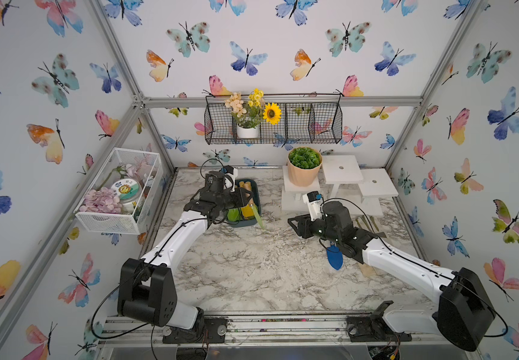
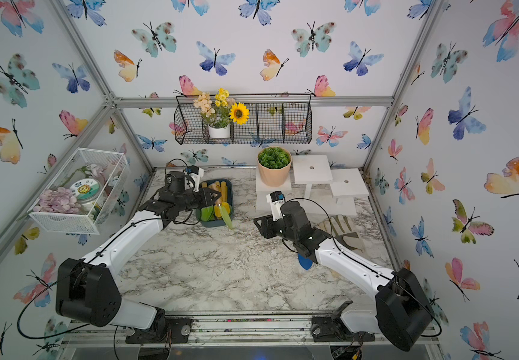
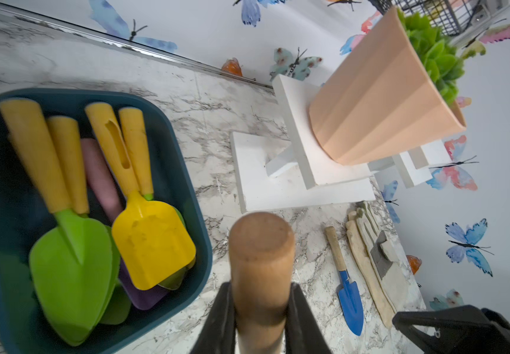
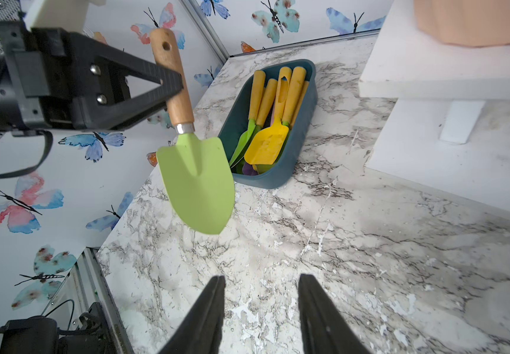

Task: Put the shovel into the storage box
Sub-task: Place the shovel in the storage box.

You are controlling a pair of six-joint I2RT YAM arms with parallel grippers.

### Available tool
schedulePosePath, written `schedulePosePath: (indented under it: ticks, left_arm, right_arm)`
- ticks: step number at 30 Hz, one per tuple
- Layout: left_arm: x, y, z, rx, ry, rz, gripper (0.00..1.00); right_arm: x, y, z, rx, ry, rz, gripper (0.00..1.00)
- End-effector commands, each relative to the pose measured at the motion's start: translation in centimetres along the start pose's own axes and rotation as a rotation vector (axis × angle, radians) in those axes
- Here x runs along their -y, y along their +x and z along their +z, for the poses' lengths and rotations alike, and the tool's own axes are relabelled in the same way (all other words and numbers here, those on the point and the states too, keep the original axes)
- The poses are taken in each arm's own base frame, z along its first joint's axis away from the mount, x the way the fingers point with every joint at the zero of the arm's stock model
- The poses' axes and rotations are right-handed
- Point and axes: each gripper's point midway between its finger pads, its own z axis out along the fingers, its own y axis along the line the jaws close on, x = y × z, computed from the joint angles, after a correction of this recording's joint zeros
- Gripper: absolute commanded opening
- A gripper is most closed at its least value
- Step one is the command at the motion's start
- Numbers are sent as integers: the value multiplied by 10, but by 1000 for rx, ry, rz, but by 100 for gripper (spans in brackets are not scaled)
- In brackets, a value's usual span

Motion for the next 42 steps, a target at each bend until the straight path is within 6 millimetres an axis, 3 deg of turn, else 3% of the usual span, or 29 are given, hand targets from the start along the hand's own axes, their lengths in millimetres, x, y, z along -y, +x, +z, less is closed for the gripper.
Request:
schedulePosePath:
  ticks: [1, 14, 22, 31, 35, 42]
  left_arm:
    - [-30, -3, 4, -44, -103, -13, 0]
    - [-90, -48, 32, -79, -333, -55, 0]
    - [-117, -66, 25, -92, -508, -61, 0]
    - [-142, -55, 32, -170, -614, -48, 0]
    - [-159, -44, 48, -220, -657, -38, 0]
    - [-166, -35, 65, -265, -704, 6, 2]
  right_arm:
    - [8, 11, 4, -30, 34, -4, 44]
    - [17, 22, 1, -39, 66, 27, 44]
    - [22, 27, -2, -38, 84, 44, 44]
    - [23, 28, -1, -42, 82, 41, 44]
    - [23, 30, -1, -46, 84, 45, 44]
    - [25, 32, -3, -48, 95, 57, 44]
